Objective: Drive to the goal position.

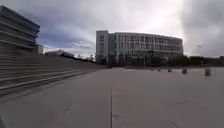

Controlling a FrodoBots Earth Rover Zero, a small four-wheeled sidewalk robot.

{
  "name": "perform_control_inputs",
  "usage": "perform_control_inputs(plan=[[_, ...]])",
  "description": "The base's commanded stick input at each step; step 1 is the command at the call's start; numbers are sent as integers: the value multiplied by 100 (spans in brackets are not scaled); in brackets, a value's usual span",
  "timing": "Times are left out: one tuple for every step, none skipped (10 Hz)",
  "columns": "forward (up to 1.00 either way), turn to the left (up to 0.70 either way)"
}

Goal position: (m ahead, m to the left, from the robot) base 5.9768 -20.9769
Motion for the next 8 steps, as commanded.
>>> perform_control_inputs(plan=[[70, 0], [70, 0], [70, 0], [70, 0], [70, -1], [70, -12], [70, -28], [70, -30]])
